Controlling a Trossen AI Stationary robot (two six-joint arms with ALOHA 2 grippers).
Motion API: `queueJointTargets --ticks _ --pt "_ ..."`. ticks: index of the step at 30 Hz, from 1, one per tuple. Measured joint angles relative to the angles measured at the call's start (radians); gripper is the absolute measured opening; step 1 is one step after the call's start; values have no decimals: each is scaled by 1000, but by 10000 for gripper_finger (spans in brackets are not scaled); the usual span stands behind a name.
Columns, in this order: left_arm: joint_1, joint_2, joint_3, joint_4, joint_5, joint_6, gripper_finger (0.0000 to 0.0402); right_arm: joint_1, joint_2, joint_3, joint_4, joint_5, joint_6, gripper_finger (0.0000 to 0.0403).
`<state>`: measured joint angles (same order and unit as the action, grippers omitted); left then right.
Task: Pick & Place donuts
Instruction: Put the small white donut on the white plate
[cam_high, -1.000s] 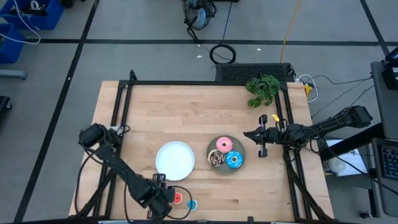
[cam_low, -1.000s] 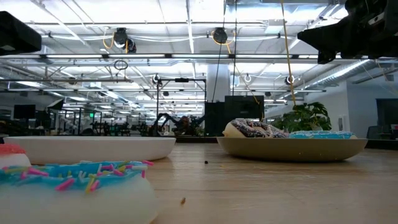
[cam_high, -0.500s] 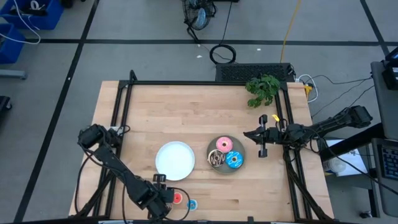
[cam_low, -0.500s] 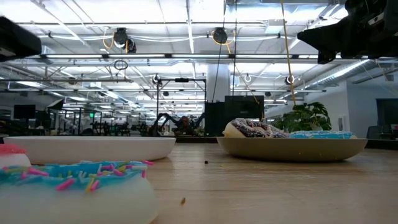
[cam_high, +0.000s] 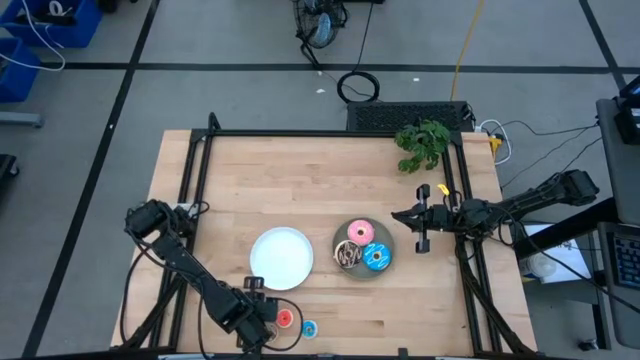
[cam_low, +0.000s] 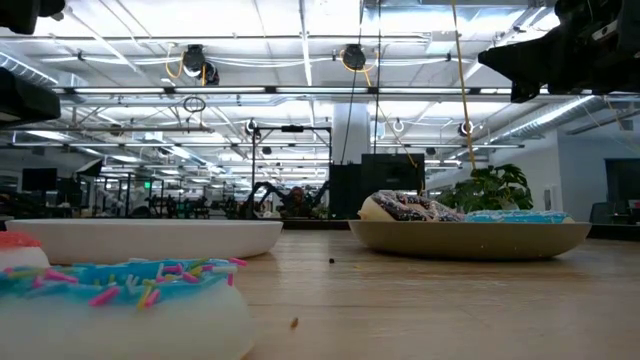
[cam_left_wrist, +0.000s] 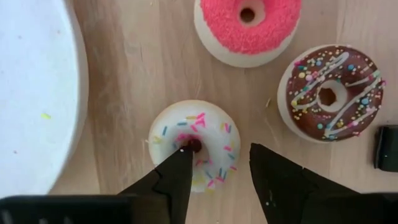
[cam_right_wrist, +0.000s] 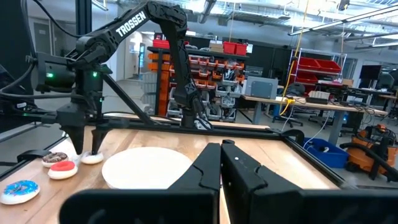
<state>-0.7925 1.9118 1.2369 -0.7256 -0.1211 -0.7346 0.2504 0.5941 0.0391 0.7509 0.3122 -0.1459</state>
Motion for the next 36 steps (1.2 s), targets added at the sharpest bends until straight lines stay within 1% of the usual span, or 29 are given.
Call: queueJointTargets --ticks 5,9,14,20,22,26,27,29,32,36 --pt "0 3 0 9 -11 30 134 0 0 0 0 0 0 0" --pt "0 34 1 23 -4 52 117 0 0 0 0 1 0 0" --pt "0 67 4 37 8 44 113 0 0 0 0 0 0 0" --pt "2 63 3 30 26 31 107 0 0 0 0 0 2 0" --pt "6 52 3 15 42 38 90 0 0 0 0 1 0 0" --pt "11 26 -1 -8 57 70 24 0 0 0 0 2 -6 0" --pt "13 17 -2 -12 65 87 14 0 0 0 0 2 -6 0" --pt "13 -4 -4 -23 86 105 14 0 0 0 0 3 -7 0" --pt "11 -43 -3 -53 83 101 18 0 0 0 0 3 -2 0" --pt "14 -108 -3 -128 47 105 7 0 0 0 0 2 -2 0"
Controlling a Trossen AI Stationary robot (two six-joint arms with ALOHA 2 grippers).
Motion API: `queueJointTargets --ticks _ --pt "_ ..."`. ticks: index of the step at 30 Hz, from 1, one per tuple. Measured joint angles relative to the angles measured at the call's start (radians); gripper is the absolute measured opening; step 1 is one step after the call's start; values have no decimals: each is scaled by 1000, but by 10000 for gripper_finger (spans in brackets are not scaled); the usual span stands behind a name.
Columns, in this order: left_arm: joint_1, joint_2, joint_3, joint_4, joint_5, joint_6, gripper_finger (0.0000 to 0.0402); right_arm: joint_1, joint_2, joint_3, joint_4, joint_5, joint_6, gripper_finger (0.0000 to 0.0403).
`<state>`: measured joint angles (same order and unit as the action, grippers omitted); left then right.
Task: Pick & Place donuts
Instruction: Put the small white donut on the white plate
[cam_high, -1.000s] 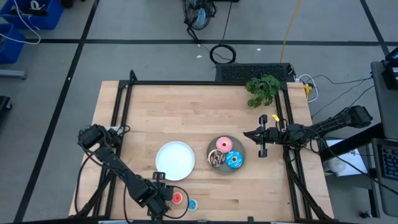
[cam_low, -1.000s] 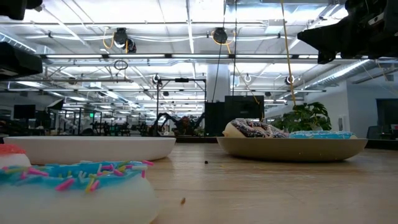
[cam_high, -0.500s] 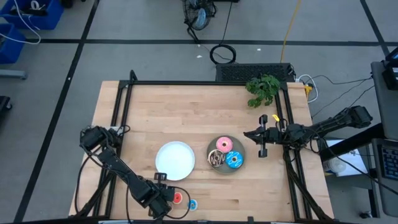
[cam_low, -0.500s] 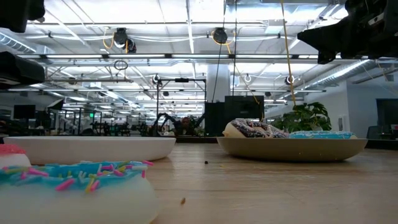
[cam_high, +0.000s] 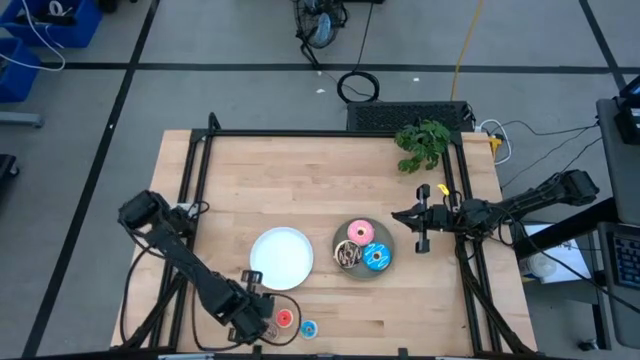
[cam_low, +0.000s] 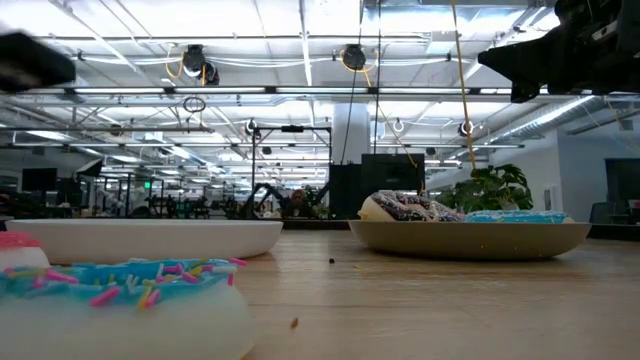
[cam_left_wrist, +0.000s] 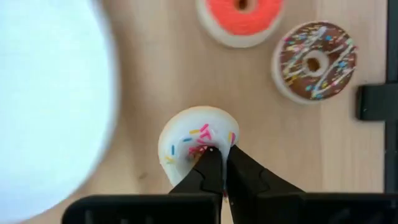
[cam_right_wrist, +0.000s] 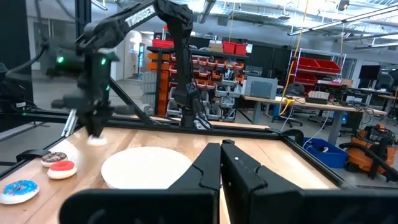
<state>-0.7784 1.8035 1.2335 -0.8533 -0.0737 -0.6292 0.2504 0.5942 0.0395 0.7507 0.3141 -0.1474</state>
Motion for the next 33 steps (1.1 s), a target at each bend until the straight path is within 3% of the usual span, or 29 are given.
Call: queueJointTargets --ticks 8,14,21,33 --pt "30 -193 2 -154 -153 -16 9 0 0 0 0 0 0 0" --pt "48 -302 3 -173 -156 -19 13 0 0 0 -1 -1 1 0" --pt "97 -407 3 -337 -163 -100 12 0 0 0 -33 -1 1 0" --pt "191 -430 3 -376 -136 -18 15 0 0 0 -30 1 4 0"
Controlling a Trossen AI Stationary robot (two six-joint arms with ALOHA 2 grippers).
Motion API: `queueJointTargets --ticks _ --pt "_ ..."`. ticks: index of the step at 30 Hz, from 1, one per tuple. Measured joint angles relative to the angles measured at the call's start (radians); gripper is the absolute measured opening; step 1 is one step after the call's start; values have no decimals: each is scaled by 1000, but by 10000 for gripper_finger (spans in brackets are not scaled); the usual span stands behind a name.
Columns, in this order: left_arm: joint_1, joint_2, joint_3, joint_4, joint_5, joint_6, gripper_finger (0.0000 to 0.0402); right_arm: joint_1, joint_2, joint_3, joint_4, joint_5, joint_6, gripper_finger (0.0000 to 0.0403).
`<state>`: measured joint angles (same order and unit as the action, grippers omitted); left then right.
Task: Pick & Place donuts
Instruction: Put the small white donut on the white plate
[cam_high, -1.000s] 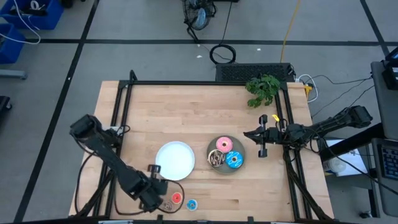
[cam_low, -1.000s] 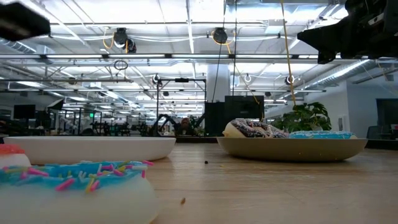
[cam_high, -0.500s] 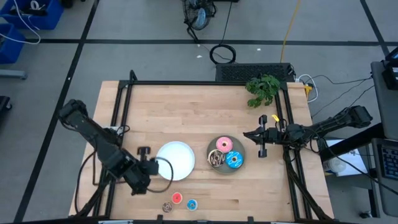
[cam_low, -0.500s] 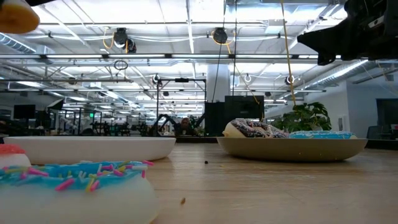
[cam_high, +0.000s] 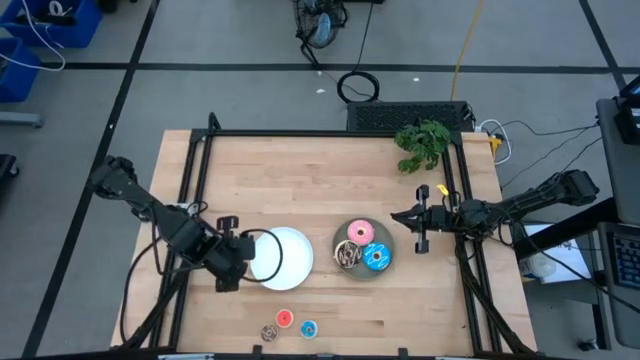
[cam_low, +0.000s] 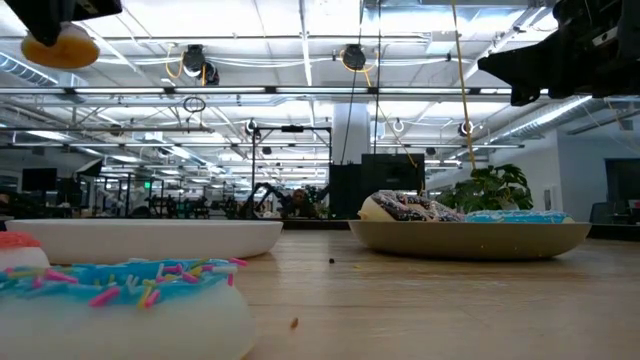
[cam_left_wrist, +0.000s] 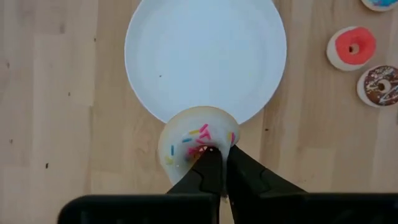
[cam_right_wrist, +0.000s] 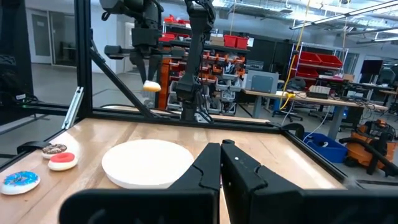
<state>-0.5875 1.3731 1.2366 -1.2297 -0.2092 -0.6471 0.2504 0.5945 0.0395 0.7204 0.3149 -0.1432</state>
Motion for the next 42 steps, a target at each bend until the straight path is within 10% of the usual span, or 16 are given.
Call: queueJointTargets --ticks 19,42 --pt "74 15 2 31 -95 4 16 0 0 0 10 3 -27 0" --pt "316 420 1 292 -42 393 23 0 0 0 0 3 -26 0"
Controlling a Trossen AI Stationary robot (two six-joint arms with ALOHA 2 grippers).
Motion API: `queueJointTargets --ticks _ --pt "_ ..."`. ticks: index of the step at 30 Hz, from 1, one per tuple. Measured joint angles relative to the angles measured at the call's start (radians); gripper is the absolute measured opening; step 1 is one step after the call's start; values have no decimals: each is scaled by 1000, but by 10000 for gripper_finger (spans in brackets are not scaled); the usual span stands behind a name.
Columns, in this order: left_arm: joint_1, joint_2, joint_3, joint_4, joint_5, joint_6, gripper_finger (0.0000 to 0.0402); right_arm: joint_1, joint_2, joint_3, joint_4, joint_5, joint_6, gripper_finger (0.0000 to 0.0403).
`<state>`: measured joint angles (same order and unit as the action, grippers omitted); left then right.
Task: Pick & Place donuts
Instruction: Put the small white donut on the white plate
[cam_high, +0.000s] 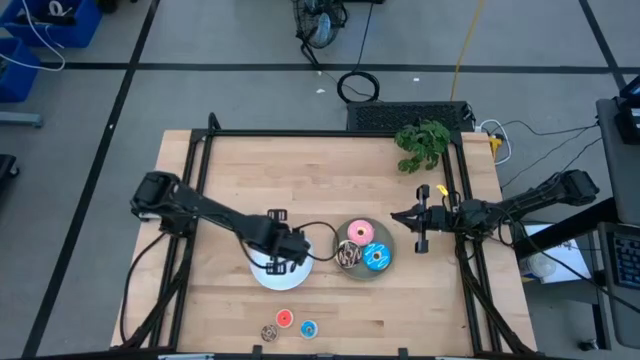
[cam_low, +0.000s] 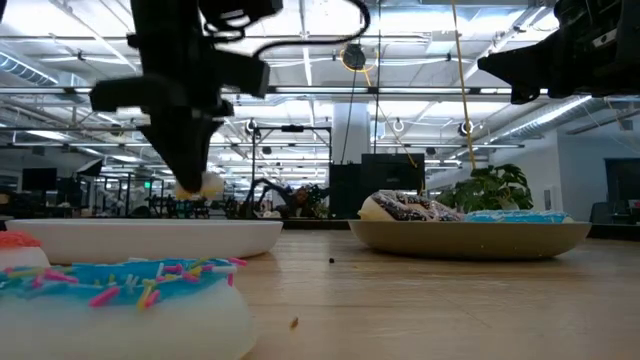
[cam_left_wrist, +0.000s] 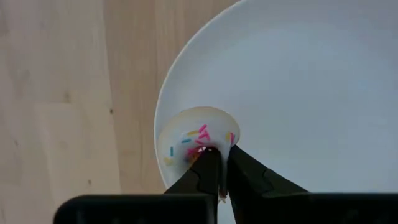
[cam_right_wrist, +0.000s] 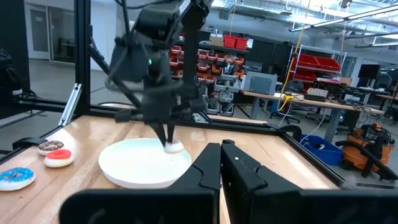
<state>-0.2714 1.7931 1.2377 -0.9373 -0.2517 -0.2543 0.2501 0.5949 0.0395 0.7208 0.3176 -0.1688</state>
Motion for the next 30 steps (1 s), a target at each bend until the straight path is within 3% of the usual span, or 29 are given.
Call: queueJointTargets --ticks 5,11,19,30 --pt "17 54 0 12 42 15 7 0 0 0 0 0 0 0" --pt "21 75 0 31 44 13 28 0 0 0 0 -1 11 0" --pt "26 102 -1 79 103 42 7 0 2 0 -6 -2 26 0" --pt "29 115 -1 75 110 39 99 0 2 0 -8 -2 26 0"
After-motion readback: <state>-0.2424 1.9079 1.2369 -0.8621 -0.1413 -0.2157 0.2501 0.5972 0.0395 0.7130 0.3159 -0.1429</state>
